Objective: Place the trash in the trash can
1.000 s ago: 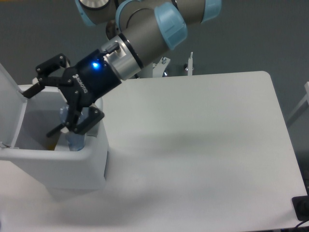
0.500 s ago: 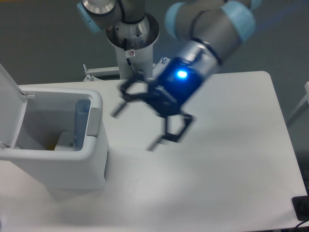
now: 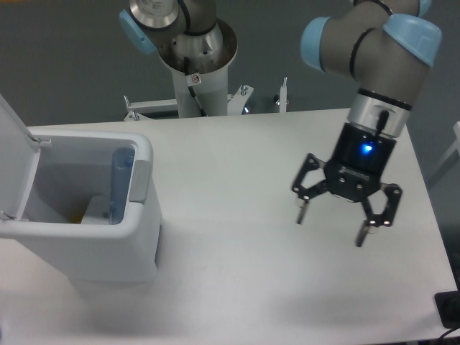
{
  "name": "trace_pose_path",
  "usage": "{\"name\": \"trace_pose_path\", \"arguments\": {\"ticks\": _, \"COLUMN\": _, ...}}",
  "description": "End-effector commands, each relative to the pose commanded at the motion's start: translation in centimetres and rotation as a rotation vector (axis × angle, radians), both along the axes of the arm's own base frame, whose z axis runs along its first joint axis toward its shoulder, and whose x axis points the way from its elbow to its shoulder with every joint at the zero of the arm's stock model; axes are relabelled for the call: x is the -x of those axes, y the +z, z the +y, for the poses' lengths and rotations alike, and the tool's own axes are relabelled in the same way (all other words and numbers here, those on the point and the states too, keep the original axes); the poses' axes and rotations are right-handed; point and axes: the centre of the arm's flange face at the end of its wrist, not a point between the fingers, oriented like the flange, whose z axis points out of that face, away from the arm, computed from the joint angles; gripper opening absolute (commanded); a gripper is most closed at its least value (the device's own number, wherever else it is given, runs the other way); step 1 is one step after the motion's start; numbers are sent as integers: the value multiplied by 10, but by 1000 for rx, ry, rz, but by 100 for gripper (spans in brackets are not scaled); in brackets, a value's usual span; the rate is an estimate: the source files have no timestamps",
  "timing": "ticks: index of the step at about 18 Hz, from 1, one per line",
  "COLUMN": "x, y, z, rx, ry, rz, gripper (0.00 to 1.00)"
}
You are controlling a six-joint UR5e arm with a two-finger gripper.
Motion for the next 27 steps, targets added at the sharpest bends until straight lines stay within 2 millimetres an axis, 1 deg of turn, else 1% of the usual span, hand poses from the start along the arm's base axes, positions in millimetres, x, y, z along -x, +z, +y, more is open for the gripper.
{"name": "trace_pose_path", "arguments": {"ticks": 1, "x": 2, "y": -5, "z": -3, "rx": 43, "ry": -18, "rz": 30, "gripper": 100}}
{"name": "trace_pose_path", "arguments": {"ticks": 4, "x": 8, "y": -23, "z": -17, "rx": 208, "ry": -32, "rz": 49, "gripper": 100}}
{"name": "trace_pose_path", "arguments": {"ticks": 7, "x": 8, "y": -32, "z": -27, "rx": 340, "ry": -78, "rz": 71, "gripper": 100}}
{"name": "trace_pose_path", "arguments": {"ticks": 9, "x": 10, "y": -43, "z": -36, "rx": 418, "ry": -136, "rz": 98, "gripper": 100}}
{"name": "trace_pose_path", "arguments": {"ticks": 10, "x": 9, "y": -50, "z": -38, "rx": 444, "ry": -157, "rz": 100, "gripper": 100}}
{"name": "trace_pose_path", "arguments": {"ticks": 11, "x": 9, "y": -62, "z": -43, "rx": 488, "ry": -170, "rz": 100, "gripper": 100}}
{"name": "trace_pose_path", "arguments": {"ticks": 13, "x": 14, "y": -81, "z": -49, "rx": 574, "ry": -192, "rz": 109, "gripper": 100}}
{"name": "trace_pose_path", "arguments": {"ticks": 14, "x": 17, "y": -90, "z": -49, "rx": 598, "ry": -199, "rz": 104, "gripper": 100}}
{"name": "trace_pose_path", "arguments": {"ticks": 16, "x": 22, "y": -102, "z": -51, "rx": 637, "ry": -225, "rz": 107, "gripper": 100}}
{"name": "trace_pose_path", "arguments": {"ticks": 19, "x": 24, "y": -112, "z": -50, "rx": 649, "ry": -285, "rz": 112, "gripper": 100}}
{"name": "trace_pose_path", "arguments": {"ticks": 21, "x": 24, "y": -115, "z": -51, "rx": 650, "ry": -291, "rz": 109, "gripper": 100}}
{"name": "trace_pose_path", "arguments": {"ticks": 27, "x": 23, "y": -115, "z": -51, "rx": 650, "ry": -291, "rz": 109, "gripper": 100}}
